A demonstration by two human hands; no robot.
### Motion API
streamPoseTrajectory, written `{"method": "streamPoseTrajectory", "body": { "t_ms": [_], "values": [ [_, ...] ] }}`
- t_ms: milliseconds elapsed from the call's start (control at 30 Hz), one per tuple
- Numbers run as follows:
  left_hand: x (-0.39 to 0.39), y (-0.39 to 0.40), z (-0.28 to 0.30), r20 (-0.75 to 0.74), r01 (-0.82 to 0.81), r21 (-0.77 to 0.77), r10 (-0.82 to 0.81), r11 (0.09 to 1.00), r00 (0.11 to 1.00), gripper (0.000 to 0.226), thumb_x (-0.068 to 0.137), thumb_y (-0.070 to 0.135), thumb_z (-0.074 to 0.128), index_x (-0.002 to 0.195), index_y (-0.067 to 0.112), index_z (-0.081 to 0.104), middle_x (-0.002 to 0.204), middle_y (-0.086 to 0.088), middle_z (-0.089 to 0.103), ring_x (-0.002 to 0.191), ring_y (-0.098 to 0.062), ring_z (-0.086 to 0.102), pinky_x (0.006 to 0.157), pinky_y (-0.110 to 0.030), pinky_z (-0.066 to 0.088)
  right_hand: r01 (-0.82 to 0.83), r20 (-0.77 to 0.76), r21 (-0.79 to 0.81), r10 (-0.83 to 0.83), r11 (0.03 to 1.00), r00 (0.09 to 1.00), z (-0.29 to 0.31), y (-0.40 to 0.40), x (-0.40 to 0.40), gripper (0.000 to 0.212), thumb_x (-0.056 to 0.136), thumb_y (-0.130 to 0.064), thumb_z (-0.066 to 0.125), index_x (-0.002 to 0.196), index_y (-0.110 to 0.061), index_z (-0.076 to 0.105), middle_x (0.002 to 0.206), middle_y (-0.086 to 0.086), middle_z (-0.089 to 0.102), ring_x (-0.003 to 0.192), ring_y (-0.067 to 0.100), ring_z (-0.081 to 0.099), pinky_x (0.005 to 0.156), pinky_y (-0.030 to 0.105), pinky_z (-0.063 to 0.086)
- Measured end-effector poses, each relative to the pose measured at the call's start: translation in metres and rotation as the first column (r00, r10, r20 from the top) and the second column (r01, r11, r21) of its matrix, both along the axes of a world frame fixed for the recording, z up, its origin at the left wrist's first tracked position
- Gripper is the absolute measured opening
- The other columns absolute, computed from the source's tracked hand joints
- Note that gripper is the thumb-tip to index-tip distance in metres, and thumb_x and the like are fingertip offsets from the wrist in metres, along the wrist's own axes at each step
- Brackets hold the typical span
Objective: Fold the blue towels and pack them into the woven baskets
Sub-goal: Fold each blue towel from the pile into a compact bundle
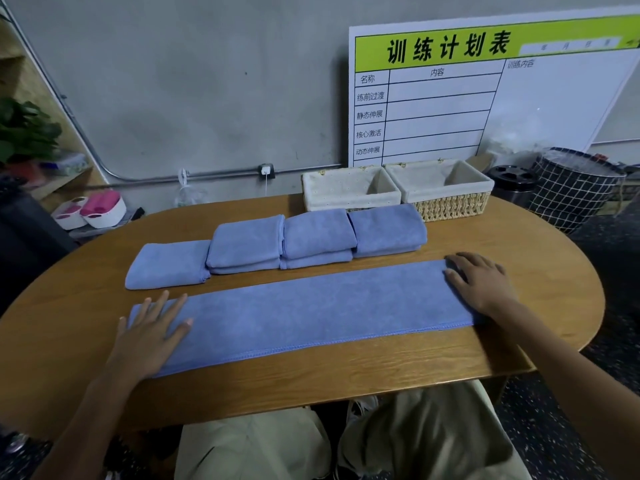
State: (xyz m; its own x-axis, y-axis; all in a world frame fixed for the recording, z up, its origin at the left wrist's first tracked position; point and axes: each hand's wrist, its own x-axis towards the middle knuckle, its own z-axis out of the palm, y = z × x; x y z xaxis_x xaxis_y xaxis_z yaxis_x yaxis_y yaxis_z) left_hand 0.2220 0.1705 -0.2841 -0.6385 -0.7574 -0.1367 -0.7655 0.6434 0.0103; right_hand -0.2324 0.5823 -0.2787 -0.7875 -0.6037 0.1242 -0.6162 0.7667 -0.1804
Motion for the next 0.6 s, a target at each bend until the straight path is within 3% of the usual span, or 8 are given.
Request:
{"method": "streamPoseTrajectory", "body": {
  "t_ms": [67,100,167,200,300,433,500,600],
  "values": [
    [-0.004,0.003,0.002,-0.009,0.010,-0.116,-0.011,0.993,1.000,0.060,0.103,0.054,0.032,0.158,0.038,0.016,0.168,-0.002,0.010,0.154,-0.028,0.009,0.117,-0.059,0.014,0.021,-0.003,-0.002,-0.021,1.000,1.000,0.001,0.005,-0.014,0.047,0.101,-0.050,0.038,0.140,-0.026,0.050,0.146,0.006,0.047,0.130,0.033,0.046,0.107,0.049,0.033],
    [-0.011,0.010,0.003,-0.077,0.035,-0.214,-0.053,0.976,0.996,0.055,0.103,0.045,0.043,0.155,0.031,0.034,0.163,-0.008,0.025,0.150,-0.032,0.022,0.113,-0.062,0.021,0.027,-0.001,-0.008,-0.027,1.000,1.000,0.001,0.006,-0.019,0.045,0.101,-0.050,0.040,0.137,-0.026,0.053,0.141,0.008,0.049,0.126,0.034,0.048,0.105,0.049,0.035],
    [-0.036,0.033,0.003,-0.296,0.113,-0.358,-0.227,0.927,0.928,0.038,0.093,0.024,0.060,0.130,0.015,0.065,0.139,-0.014,0.052,0.126,-0.036,0.050,0.097,-0.059,0.042,0.022,0.010,-0.030,-0.022,0.999,1.000,0.003,0.005,-0.030,0.041,0.099,-0.049,0.046,0.130,-0.024,0.058,0.131,0.011,0.051,0.118,0.037,0.051,0.101,0.050,0.040],
    [-0.056,0.053,0.004,-0.410,0.152,-0.372,-0.309,0.916,0.858,0.033,0.088,0.019,0.060,0.118,0.012,0.070,0.128,-0.010,0.056,0.113,-0.033,0.057,0.090,-0.053,0.048,0.009,0.019,-0.049,-0.008,0.999,1.000,0.004,0.004,-0.036,0.039,0.097,-0.048,0.051,0.125,-0.022,0.060,0.125,0.012,0.052,0.114,0.037,0.052,0.099,0.049,0.043],
    [-0.136,0.144,0.014,-0.535,0.413,-0.280,-0.498,0.867,0.682,0.019,0.089,0.019,0.062,0.108,0.022,0.068,0.113,0.008,0.053,0.097,-0.014,0.055,0.084,-0.039,0.051,-0.023,0.091,-0.130,0.035,0.991,0.995,0.009,0.001,-0.052,0.030,0.091,-0.042,0.066,0.109,-0.018,0.066,0.108,0.011,0.053,0.104,0.035,0.053,0.092,0.044,0.046],
    [-0.246,0.266,0.021,-0.561,0.703,-0.229,-0.681,0.673,0.470,0.018,0.091,0.035,0.061,0.104,0.026,0.070,0.109,0.006,0.055,0.100,-0.018,0.054,0.083,-0.037,0.043,-0.106,0.253,-0.217,0.161,0.970,0.954,0.019,-0.002,-0.072,0.017,0.087,-0.028,0.074,0.089,-0.015,0.064,0.093,0.009,0.061,0.087,0.032,0.059,0.079,0.044,0.048],
    [-0.288,0.308,0.015,-0.522,0.766,-0.213,-0.734,0.606,0.435,0.028,0.090,0.043,0.064,0.109,0.024,0.069,0.110,0.001,0.054,0.103,-0.023,0.051,0.084,-0.040,0.039,-0.125,0.321,-0.269,0.211,0.955,0.923,0.021,-0.002,-0.079,0.015,0.089,-0.022,0.073,0.086,-0.014,0.060,0.085,0.008,0.062,0.081,0.029,0.058,0.074,0.043,0.046],
    [-0.329,0.340,0.007,-0.427,0.776,-0.221,-0.774,0.591,0.468,0.039,0.088,0.054,0.063,0.111,0.023,0.065,0.107,-0.002,0.052,0.102,-0.026,0.050,0.082,-0.042,0.039,-0.152,0.398,-0.373,0.306,0.915,0.865,0.023,0.004,-0.085,0.016,0.088,-0.018,0.074,0.092,-0.014,0.059,0.081,0.012,0.062,0.075,0.021,0.055,0.069,0.037,0.042]
  ]
}}
